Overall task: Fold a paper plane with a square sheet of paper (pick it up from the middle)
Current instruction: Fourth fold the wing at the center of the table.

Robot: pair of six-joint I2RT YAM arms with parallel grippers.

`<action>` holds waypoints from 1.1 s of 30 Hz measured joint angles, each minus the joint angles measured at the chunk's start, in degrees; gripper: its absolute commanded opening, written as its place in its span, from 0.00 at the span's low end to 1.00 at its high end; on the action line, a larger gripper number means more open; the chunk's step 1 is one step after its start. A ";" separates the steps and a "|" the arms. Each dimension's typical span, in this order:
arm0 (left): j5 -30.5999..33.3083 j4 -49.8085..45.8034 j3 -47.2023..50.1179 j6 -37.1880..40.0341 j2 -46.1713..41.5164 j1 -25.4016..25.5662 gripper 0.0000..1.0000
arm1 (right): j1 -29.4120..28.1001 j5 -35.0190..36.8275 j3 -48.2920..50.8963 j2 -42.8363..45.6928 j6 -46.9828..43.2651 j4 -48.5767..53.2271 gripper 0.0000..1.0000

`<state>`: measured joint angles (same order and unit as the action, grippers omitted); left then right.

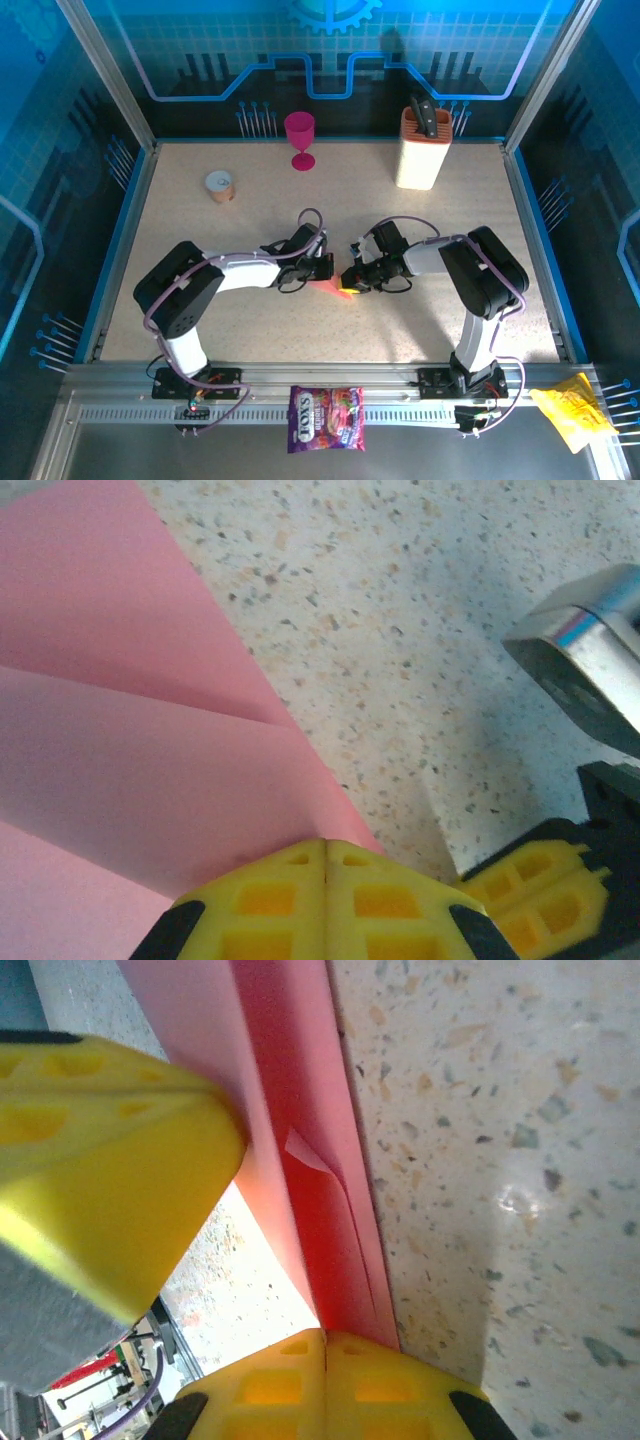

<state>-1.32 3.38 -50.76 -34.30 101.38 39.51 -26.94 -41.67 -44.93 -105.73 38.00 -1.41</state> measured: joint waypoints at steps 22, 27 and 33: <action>0.66 -0.04 -1.22 1.68 2.19 -1.86 0.00 | 0.02 -0.33 -0.17 -0.04 0.63 0.11 0.05; 0.85 -0.02 -1.29 1.92 2.60 -1.86 0.00 | -0.04 -0.31 -0.81 0.70 0.85 1.42 0.22; 1.36 -0.02 -1.40 2.38 2.67 -1.86 0.00 | 0.07 3.56 -1.68 5.14 -0.09 6.32 0.30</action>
<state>0.03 3.36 -52.16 -31.92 104.05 37.65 -26.87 -38.11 -46.61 -100.60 37.91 4.91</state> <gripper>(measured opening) 0.064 0.289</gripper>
